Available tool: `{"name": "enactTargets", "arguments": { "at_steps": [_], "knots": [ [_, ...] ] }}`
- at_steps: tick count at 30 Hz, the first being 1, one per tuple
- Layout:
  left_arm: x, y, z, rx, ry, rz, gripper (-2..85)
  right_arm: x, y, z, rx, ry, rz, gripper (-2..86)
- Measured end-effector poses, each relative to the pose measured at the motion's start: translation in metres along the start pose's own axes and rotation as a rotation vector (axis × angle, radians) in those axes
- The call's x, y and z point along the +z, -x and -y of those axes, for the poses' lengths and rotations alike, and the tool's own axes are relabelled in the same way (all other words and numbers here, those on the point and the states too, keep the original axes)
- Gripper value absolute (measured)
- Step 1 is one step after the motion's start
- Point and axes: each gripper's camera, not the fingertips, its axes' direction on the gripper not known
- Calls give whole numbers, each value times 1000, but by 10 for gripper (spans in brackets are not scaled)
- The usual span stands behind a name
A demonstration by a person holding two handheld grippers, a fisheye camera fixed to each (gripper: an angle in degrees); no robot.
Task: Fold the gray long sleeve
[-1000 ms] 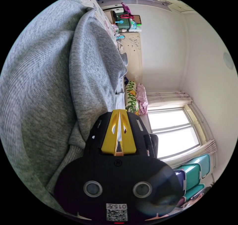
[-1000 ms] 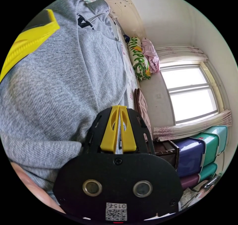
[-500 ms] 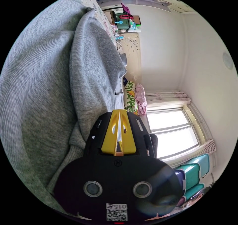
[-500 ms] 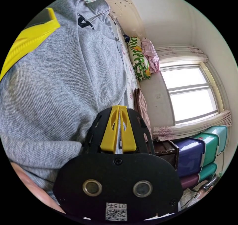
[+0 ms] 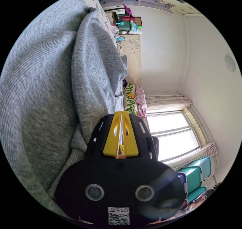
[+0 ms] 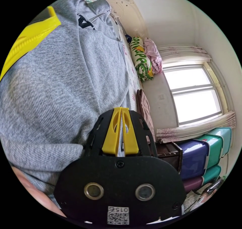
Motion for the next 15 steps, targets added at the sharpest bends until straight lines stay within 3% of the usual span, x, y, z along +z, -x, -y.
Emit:
{"name": "enactTargets", "arguments": {
  "at_steps": [15],
  "knots": [
    [10, -4, 1, -6, -3, 0, -10, 4, -17, -5, 0, 3, 3, -6]
  ]
}}
